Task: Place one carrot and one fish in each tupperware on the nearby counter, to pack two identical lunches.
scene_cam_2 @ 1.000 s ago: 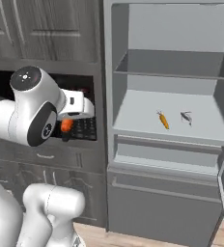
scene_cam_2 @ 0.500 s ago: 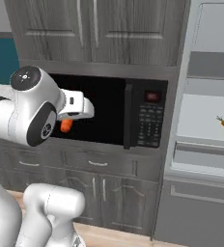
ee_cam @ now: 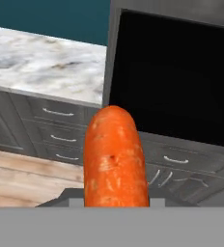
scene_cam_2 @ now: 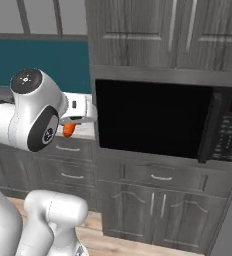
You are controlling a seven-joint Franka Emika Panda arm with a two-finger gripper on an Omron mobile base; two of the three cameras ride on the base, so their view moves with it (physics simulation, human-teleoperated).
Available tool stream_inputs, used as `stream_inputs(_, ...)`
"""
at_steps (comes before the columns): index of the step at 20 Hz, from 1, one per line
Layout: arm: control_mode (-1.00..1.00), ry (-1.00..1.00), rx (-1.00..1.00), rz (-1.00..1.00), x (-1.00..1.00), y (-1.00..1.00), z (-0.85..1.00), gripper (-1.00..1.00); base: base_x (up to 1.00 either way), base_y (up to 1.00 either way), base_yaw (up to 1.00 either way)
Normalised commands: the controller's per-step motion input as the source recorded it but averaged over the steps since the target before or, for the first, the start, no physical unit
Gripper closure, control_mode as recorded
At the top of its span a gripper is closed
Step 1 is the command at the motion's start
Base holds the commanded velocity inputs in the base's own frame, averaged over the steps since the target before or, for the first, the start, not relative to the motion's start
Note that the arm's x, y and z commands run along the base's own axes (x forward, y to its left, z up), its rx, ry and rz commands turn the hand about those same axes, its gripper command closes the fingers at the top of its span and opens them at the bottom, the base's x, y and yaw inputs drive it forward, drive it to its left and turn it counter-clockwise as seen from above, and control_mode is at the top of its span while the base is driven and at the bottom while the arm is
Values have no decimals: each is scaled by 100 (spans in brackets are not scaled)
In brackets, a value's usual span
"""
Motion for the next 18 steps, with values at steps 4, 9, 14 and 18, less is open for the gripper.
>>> stream_inputs(4,100,0,0,0,0,0,0,100,0,100,0)
stream_inputs(9,100,0,0,0,0,0,0,100,0,100,0)
stream_inputs(14,100,0,0,0,0,0,0,100,0,100,0)
stream_inputs(18,100,0,0,0,0,0,0,100,2,100,0)
